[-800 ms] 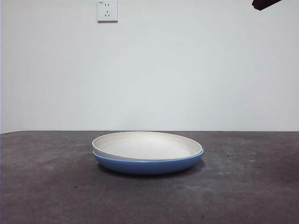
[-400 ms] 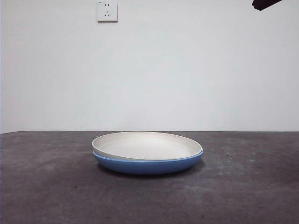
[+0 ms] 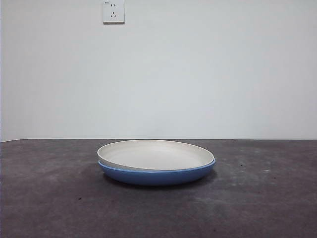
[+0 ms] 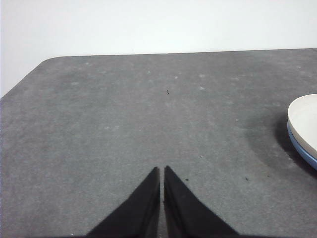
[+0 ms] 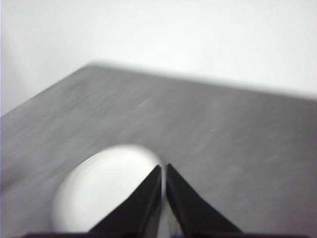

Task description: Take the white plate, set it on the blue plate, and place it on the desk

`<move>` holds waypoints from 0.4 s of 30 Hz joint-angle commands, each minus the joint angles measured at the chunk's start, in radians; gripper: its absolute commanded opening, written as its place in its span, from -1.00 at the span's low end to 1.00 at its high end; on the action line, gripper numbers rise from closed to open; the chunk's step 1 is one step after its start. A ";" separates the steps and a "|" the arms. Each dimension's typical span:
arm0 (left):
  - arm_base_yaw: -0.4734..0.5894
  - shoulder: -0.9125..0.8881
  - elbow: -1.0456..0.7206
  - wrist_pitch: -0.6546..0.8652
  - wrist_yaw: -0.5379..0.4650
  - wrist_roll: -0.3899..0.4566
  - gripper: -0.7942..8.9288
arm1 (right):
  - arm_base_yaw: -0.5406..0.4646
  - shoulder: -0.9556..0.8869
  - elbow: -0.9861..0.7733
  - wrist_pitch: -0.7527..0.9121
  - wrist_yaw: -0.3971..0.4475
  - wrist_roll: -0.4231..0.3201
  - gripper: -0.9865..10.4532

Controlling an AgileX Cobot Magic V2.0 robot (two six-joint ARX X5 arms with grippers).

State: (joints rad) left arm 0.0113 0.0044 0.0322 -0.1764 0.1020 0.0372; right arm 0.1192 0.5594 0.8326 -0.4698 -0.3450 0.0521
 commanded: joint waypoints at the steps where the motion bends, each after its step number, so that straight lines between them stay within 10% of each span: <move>1: 0.002 -0.001 -0.020 -0.008 -0.002 -0.005 -0.80 | -0.067 -0.080 -0.119 0.114 0.027 -0.032 -0.81; 12: 0.002 -0.001 -0.020 -0.008 -0.002 -0.005 -0.80 | -0.122 -0.401 -0.620 0.491 0.196 -0.003 -0.81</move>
State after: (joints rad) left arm 0.0113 0.0044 0.0322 -0.1764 0.1017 0.0357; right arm -0.0021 0.1638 0.2264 0.0017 -0.1555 0.0338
